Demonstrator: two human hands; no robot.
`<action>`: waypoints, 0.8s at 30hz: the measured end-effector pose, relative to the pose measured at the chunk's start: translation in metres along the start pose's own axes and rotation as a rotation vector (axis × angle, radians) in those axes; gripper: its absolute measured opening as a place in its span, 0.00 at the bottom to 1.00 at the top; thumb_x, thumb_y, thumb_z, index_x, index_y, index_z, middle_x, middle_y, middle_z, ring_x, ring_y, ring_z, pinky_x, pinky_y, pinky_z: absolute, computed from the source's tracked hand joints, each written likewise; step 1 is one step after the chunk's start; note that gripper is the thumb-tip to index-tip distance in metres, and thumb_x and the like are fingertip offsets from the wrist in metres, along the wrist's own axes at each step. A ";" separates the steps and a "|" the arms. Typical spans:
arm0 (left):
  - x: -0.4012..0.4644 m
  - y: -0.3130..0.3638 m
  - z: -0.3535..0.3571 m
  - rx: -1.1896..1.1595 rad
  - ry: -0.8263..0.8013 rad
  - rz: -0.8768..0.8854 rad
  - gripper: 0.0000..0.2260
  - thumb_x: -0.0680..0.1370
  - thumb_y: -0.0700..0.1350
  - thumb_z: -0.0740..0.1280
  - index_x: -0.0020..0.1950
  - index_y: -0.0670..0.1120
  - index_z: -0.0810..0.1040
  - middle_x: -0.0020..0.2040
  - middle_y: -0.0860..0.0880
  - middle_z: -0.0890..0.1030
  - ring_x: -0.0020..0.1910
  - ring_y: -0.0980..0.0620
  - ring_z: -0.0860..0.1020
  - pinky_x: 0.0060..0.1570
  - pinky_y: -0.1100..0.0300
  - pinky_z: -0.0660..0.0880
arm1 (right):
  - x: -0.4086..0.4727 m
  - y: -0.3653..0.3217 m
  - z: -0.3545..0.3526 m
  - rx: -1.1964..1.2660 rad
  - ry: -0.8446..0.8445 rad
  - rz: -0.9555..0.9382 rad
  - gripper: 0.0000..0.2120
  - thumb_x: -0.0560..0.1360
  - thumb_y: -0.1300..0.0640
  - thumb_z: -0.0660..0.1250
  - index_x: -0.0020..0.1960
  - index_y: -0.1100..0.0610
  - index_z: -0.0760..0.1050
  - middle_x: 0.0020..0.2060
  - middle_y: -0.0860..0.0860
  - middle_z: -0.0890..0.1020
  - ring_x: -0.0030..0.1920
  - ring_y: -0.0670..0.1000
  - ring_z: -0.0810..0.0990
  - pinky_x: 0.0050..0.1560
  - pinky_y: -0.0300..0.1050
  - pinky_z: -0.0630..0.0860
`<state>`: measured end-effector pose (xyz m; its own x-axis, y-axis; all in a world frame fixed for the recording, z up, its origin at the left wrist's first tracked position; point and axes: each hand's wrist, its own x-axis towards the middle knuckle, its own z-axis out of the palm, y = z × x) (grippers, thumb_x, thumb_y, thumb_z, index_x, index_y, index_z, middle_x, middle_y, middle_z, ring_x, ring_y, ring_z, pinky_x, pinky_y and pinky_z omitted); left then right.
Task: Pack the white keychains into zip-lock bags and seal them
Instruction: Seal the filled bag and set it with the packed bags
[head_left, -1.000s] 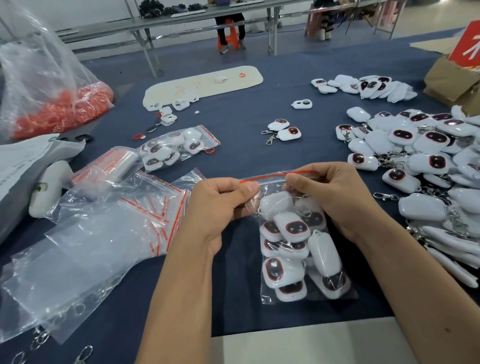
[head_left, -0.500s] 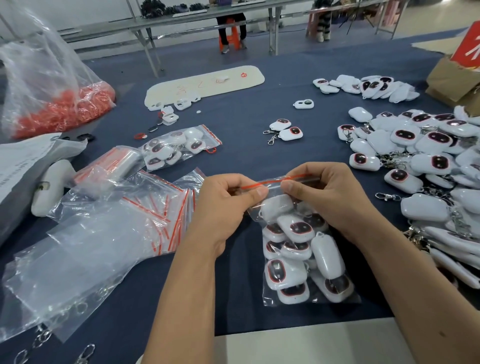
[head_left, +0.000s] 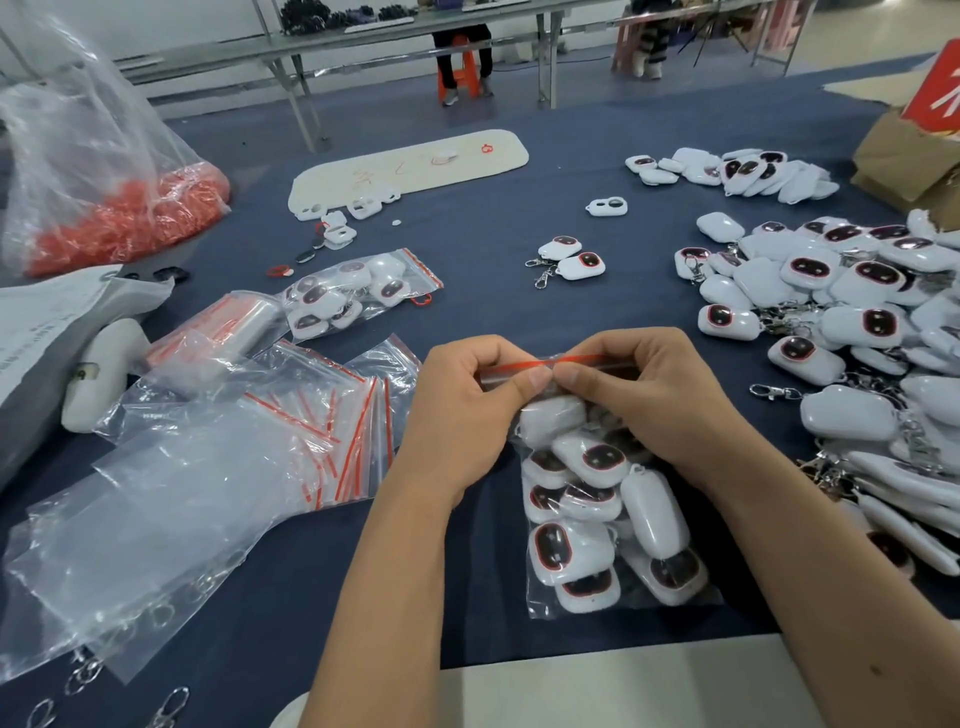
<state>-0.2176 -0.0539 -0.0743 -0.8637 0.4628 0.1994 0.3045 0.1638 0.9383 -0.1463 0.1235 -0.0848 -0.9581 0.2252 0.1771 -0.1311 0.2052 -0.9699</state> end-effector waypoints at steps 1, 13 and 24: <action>0.001 -0.001 0.000 0.018 0.024 -0.008 0.08 0.77 0.38 0.75 0.40 0.49 0.84 0.34 0.55 0.84 0.34 0.61 0.79 0.37 0.67 0.74 | 0.001 0.001 0.000 0.014 0.016 0.026 0.04 0.74 0.50 0.77 0.47 0.49 0.87 0.41 0.50 0.89 0.41 0.48 0.87 0.43 0.41 0.82; 0.001 -0.002 -0.001 0.082 0.036 0.016 0.08 0.74 0.38 0.77 0.37 0.48 0.85 0.32 0.54 0.83 0.32 0.58 0.78 0.35 0.64 0.74 | 0.001 -0.004 -0.002 -0.035 0.055 -0.048 0.09 0.77 0.60 0.76 0.40 0.50 0.86 0.35 0.51 0.87 0.35 0.44 0.82 0.40 0.35 0.77; 0.000 0.001 -0.002 -0.120 0.126 -0.103 0.06 0.75 0.38 0.77 0.40 0.48 0.87 0.38 0.49 0.87 0.37 0.55 0.83 0.38 0.63 0.78 | 0.002 -0.003 -0.002 0.061 0.195 -0.039 0.13 0.79 0.53 0.74 0.38 0.57 0.85 0.34 0.53 0.86 0.34 0.47 0.80 0.39 0.40 0.78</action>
<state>-0.2182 -0.0555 -0.0727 -0.9336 0.3348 0.1278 0.1687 0.0958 0.9810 -0.1475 0.1248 -0.0811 -0.8852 0.3994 0.2384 -0.1885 0.1604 -0.9689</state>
